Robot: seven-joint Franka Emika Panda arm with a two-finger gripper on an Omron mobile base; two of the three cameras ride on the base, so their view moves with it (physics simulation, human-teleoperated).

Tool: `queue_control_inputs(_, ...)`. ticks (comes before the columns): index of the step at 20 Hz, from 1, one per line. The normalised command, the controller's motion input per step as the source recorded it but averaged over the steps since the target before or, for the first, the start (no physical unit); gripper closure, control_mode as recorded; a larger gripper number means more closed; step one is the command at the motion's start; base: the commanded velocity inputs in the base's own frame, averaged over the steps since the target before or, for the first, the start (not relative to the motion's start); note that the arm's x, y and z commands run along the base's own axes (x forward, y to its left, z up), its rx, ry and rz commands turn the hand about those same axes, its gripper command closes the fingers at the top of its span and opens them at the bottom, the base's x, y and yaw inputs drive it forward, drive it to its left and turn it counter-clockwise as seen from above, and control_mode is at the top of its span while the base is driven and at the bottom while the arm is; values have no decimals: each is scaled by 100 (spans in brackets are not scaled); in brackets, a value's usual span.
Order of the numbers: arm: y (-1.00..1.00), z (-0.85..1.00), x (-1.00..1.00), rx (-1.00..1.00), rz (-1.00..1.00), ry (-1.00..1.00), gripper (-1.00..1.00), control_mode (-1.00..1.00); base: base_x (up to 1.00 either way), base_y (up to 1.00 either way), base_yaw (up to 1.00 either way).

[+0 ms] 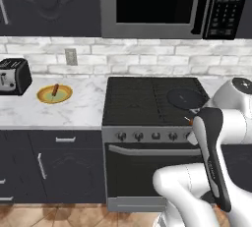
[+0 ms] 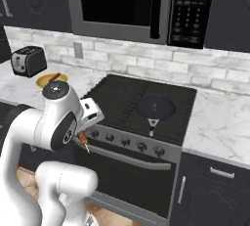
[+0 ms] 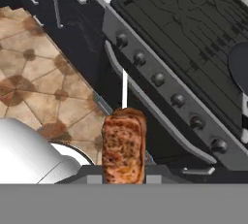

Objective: Place the cold items (potato and bell pepper) from the fridge in one tupperware on the dining counter. Place the warm items (kebab skewer and hot dog) in the stove area in another tupperware.

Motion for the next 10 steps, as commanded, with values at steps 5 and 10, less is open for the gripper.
queue_control_inputs(5, 0, 0, 0, 0, 0, 0, 100, 100, -100, 44, 42)
queue_control_inputs(10, 0, 0, 0, 0, 0, 0, 100, 100, -93, 99, 21)
